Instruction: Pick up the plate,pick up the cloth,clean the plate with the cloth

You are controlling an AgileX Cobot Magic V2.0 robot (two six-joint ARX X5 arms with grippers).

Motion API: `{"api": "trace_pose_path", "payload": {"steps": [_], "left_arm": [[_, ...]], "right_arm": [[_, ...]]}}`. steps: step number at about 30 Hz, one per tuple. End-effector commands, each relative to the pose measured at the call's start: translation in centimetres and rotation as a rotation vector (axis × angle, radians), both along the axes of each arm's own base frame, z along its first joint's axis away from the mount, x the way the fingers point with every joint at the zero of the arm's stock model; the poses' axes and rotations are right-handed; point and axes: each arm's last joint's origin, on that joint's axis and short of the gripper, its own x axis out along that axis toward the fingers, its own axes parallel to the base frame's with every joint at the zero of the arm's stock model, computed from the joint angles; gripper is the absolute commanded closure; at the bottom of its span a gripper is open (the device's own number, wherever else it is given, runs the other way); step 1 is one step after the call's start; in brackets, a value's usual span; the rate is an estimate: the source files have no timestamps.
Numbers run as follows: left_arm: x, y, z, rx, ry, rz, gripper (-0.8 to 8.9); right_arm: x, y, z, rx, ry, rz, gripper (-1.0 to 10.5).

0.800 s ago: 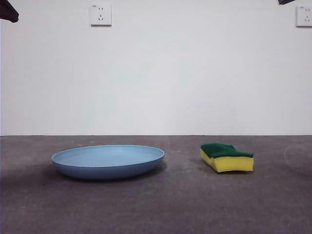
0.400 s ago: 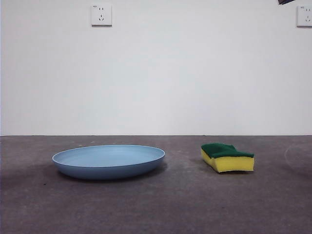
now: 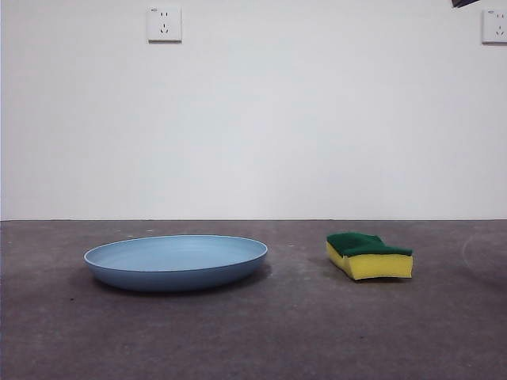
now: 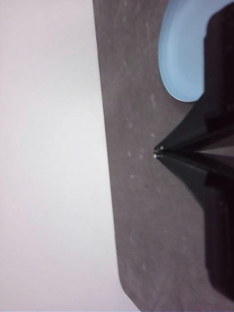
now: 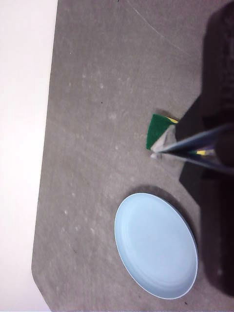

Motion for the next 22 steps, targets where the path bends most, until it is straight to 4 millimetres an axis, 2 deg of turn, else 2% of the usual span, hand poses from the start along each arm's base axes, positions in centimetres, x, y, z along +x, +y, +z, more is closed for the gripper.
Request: {"api": "trace_pose_path", "payload": {"steps": [1, 9, 15, 22], "left_arm": [[0.0, 0.2, -1.1, -0.009, 0.014, 0.017, 8.16], [0.4, 0.5, -3.0, -0.006, 0.084, 0.051, 8.16], [0.2, 0.6, -4.2, -0.01, 0.201, 0.065, 8.16], [0.2, 0.6, -4.2, -0.009, 0.207, 0.066, 8.16]], "right_arm": [[0.0, 0.0, -0.1, 0.006, -0.004, -0.002, 9.5], [0.0, 0.0, -0.1, 0.006, -0.004, -0.002, 9.5], [0.0, 0.0, -0.1, 0.006, -0.004, -0.002, 9.5], [0.0, 0.0, -0.1, 0.006, -0.004, -0.002, 9.5]]}}
